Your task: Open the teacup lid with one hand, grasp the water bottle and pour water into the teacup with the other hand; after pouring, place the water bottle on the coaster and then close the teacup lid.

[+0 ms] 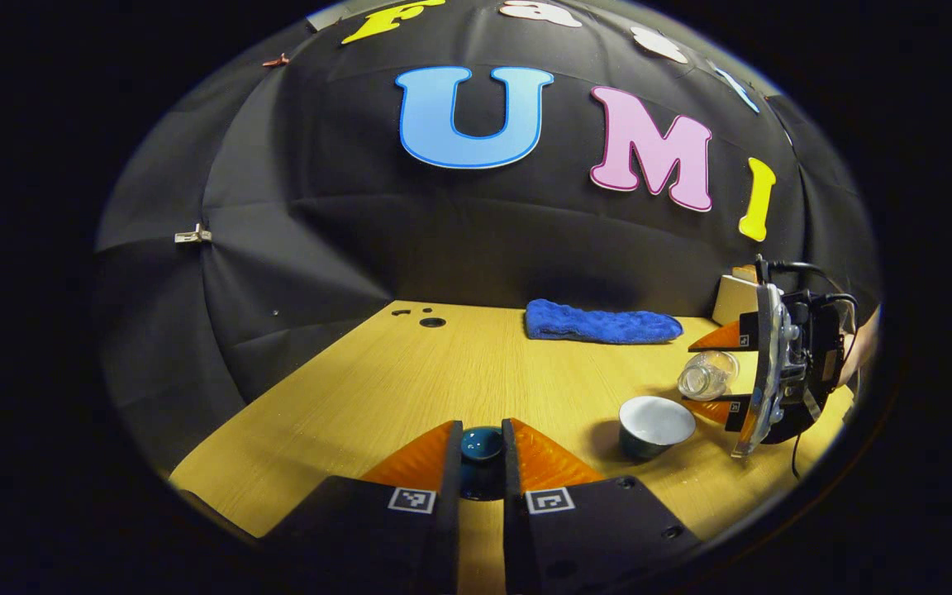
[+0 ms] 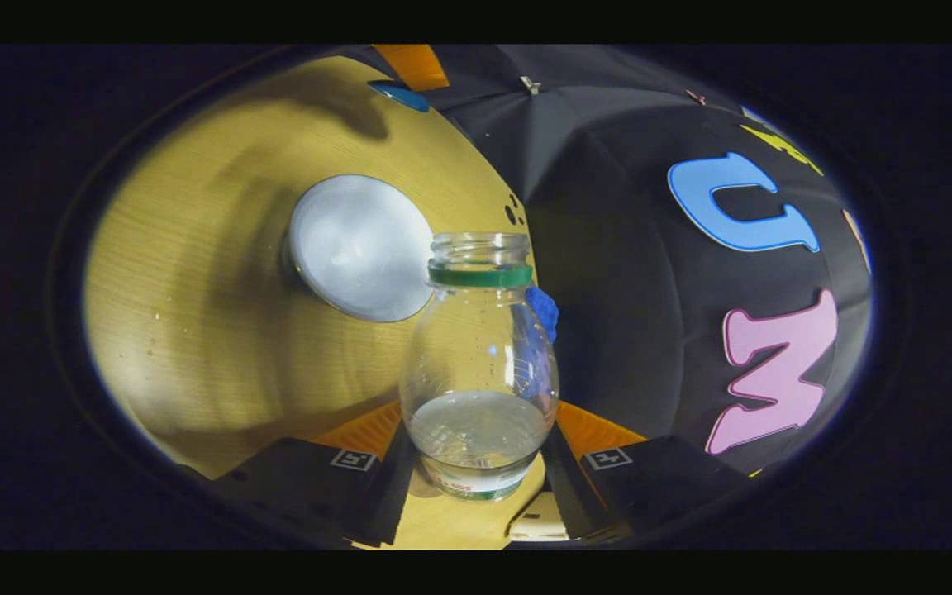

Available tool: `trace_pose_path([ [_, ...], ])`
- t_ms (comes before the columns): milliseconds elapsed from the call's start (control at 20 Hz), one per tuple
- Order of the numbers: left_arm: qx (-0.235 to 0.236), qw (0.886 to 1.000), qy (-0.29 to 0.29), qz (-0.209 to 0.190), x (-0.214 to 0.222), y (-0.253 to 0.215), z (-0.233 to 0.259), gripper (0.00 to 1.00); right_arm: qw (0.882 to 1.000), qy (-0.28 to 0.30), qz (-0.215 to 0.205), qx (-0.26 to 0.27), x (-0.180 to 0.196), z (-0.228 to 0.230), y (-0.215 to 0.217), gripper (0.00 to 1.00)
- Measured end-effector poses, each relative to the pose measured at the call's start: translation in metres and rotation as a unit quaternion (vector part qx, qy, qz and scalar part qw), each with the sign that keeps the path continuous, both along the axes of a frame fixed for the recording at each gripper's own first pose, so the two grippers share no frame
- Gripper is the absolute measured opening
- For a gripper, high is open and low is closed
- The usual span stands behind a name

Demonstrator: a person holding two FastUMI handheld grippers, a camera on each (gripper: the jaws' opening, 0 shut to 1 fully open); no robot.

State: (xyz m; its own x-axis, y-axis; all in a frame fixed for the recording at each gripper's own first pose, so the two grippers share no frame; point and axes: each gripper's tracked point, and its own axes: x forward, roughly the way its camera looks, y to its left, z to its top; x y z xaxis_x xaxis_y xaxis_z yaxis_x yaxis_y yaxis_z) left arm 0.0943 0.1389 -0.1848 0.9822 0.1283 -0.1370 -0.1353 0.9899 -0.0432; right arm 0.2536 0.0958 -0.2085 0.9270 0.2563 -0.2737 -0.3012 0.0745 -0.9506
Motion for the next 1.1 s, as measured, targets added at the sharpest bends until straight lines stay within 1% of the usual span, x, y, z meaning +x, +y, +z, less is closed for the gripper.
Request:
trace_pose_path([
  [50,0.001,1.0,0.0,0.001,-0.001,0.001,0.0,0.25,1.0,-0.003,0.003,-0.007,0.002,0.001,0.0,0.76],
  [100,0.002,1.0,0.0,0.001,-0.001,0.003,0.0,0.22,1.0,-0.005,0.006,-0.014,0.003,0.001,0.001,0.76],
  [150,0.002,1.0,0.002,0.001,-0.001,0.003,-0.002,0.25,1.0,-0.006,0.009,-0.021,0.004,0.002,0.0,0.76],
  [450,-0.002,1.0,0.0,0.002,-0.004,0.004,-0.001,0.25,0.997,-0.011,0.033,-0.069,0.005,0.003,0.001,0.75],
  [500,-0.003,1.0,0.0,0.002,-0.003,0.004,-0.001,0.22,0.996,-0.01,0.034,-0.077,0.006,0.002,-0.001,0.76],
  [550,-0.004,1.0,-0.001,0.003,-0.004,0.004,-0.002,0.25,0.996,-0.01,0.035,-0.082,0.006,0.002,0.0,0.8],
  [600,-0.005,1.0,-0.001,0.003,-0.004,0.004,-0.002,0.22,0.996,-0.006,0.035,-0.085,0.007,0.001,-0.001,0.75],
  [650,-0.006,1.0,0.0,0.004,-0.005,0.003,-0.003,0.22,0.996,-0.003,0.033,-0.084,0.008,0.0,-0.002,0.75],
  [700,-0.008,1.0,-0.001,0.004,-0.005,0.003,-0.003,0.25,0.996,-0.003,0.032,-0.086,0.007,0.0,-0.002,0.75],
  [800,-0.009,1.0,-0.001,0.005,-0.006,0.004,-0.003,0.25,0.995,-0.007,0.038,-0.095,0.008,0.003,-0.001,0.76],
  [850,-0.009,1.0,-0.001,0.005,-0.006,0.004,-0.003,0.22,0.994,-0.009,0.041,-0.1,0.008,0.003,0.0,0.75],
  [900,-0.009,1.0,-0.002,0.006,-0.006,0.004,-0.003,0.25,0.993,-0.012,0.045,-0.106,0.009,0.005,0.0,0.75],
  [950,-0.01,1.0,-0.003,0.006,-0.007,0.005,-0.003,0.22,0.992,-0.017,0.052,-0.112,0.009,0.007,0.002,0.75],
  [1000,-0.012,1.0,-0.002,0.007,-0.006,0.006,-0.003,0.25,0.991,-0.02,0.055,-0.118,0.011,0.007,0.003,0.75],
  [1050,-0.013,1.0,-0.002,0.008,-0.006,0.006,-0.004,0.25,0.991,-0.022,0.057,-0.123,0.011,0.008,0.003,0.76],
  [1100,-0.013,1.0,-0.003,0.009,-0.007,0.007,-0.002,0.25,0.99,-0.023,0.059,-0.127,0.013,0.007,0.002,0.72],
])
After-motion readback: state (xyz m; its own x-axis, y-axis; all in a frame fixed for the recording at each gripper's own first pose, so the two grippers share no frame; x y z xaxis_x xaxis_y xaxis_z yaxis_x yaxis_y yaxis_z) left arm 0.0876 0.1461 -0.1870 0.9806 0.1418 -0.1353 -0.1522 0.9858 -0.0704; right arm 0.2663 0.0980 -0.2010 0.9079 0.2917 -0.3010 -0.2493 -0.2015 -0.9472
